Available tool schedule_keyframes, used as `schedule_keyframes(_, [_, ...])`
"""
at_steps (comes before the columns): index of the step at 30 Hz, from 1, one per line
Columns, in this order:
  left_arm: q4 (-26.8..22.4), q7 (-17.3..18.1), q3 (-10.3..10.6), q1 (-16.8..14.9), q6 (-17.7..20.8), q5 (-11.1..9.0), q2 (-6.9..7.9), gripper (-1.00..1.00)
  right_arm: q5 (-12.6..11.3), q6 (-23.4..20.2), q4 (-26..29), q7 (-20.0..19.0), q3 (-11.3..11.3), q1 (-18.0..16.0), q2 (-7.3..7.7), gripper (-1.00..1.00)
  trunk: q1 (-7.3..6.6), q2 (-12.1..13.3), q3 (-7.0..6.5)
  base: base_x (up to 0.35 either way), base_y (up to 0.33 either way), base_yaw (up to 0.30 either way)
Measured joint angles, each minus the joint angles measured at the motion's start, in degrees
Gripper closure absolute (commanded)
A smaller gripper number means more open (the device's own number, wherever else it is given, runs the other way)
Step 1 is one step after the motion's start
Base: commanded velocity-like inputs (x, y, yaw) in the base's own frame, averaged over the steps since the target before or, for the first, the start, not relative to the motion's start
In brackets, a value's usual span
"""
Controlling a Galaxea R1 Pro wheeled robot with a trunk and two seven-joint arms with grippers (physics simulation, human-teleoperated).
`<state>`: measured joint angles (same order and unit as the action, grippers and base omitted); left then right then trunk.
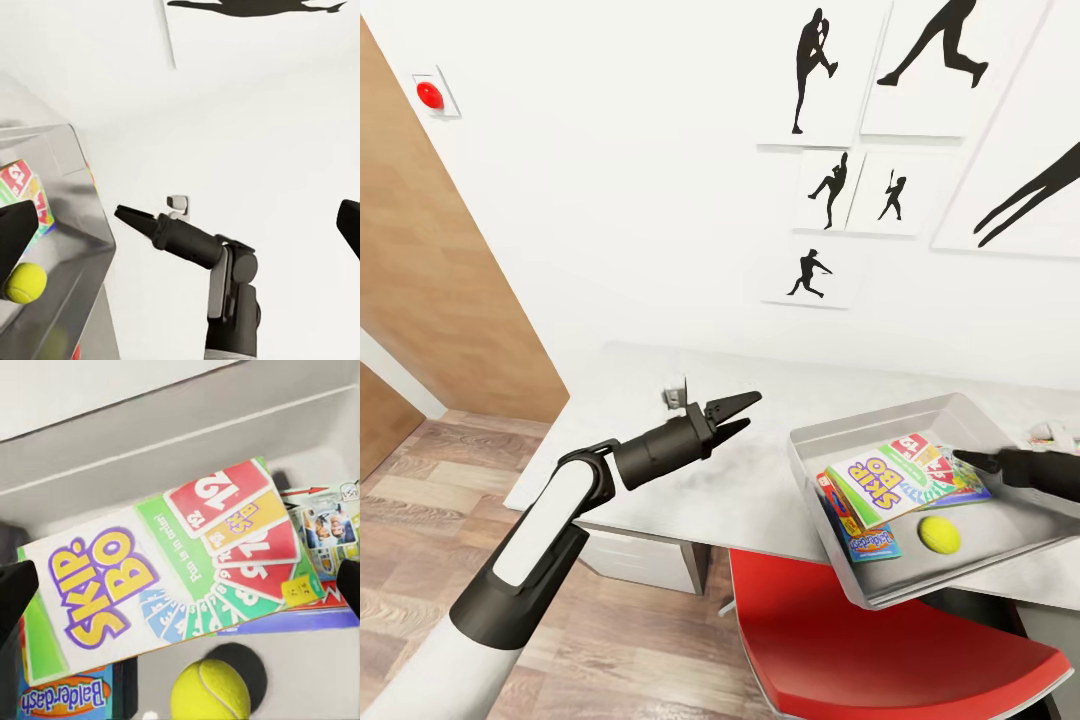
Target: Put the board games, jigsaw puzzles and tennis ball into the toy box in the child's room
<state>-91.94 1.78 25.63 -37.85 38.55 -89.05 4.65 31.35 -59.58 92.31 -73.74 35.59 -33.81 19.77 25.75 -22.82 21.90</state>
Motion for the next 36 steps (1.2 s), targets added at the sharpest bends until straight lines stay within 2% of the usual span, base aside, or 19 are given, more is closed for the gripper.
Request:
schedule_keyframes(6, [0.0,0.4,0.0,0.0,0.0,0.0,-0.02,-1.00,-0.1,0.0,0.0,-3.6,1.4,-0.9,0.71,-1.00,0.00,0.0,0.00,0.000,0.000,0.000])
schedule_keyframes(11, [0.0,0.8,0.1,0.0,0.0,0.0,-0.02,-1.00,-0.1,0.1,0.0,-4.7,1.9,-1.1,0.83,-1.00,0.00,0.0,0.00,0.000,0.016,0.000])
schedule_keyframes(28, [0.0,2.1,0.1,0.0,-0.1,0.0,-0.02,-1.00,-0.1,0.1,0.0,-5.0,2.1,-1.2,0.80,-1.00,0.00,0.0,0.00,0.000,0.151,-0.002])
schedule_keyframes(36, [0.0,2.3,0.1,0.0,-0.1,0.0,-0.03,-1.00,0.0,0.1,0.0,-4.9,2.2,-1.5,0.96,-1.00,0.00,0.0,0.00,0.000,0.034,-0.145])
